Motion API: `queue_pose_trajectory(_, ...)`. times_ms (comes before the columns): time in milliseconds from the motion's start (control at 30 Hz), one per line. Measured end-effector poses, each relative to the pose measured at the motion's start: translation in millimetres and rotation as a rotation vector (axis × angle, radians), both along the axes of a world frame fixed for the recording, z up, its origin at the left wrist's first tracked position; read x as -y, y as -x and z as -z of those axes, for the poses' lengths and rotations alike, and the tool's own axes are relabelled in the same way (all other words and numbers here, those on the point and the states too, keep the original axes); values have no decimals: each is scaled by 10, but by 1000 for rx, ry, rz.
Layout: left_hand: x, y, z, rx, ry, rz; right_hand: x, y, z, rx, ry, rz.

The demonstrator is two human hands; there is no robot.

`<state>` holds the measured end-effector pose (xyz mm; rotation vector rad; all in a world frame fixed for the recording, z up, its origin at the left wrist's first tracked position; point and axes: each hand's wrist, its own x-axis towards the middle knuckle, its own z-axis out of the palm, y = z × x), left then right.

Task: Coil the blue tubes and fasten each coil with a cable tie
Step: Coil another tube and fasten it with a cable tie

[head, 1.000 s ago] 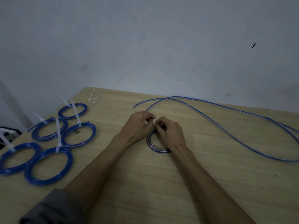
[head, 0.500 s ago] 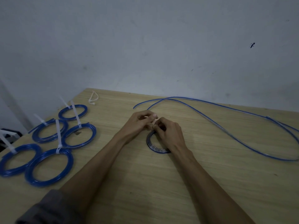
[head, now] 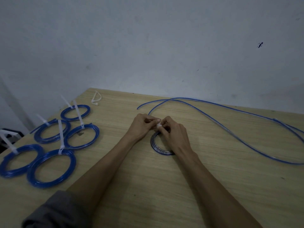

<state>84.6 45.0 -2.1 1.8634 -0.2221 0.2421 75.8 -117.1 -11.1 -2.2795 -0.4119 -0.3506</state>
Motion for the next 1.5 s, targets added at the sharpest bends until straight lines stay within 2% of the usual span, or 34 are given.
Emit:
queue_pose_trajectory(900, -30, 0, -56, 45, -212, 33, 2, 38, -22, 39, -7, -20)
queue_pose_trajectory(1100, -28, -16, -38, -10, -184, 31, -7, 37, -27, 40, 19, -25)
queue_pose_trajectory(1233, -27, -1, -85, -64, -106, 88, -7, 43, -21, 30, -1, -27)
queue_pose_trajectory(1367, -75, -1, -114, -95, -116, 198, -8, 53, -29, 27, 0, -21)
queue_pose_trajectory(1500, -107, -8, -104, -104, -63, 198, -9, 38, -28, 28, 1, -12)
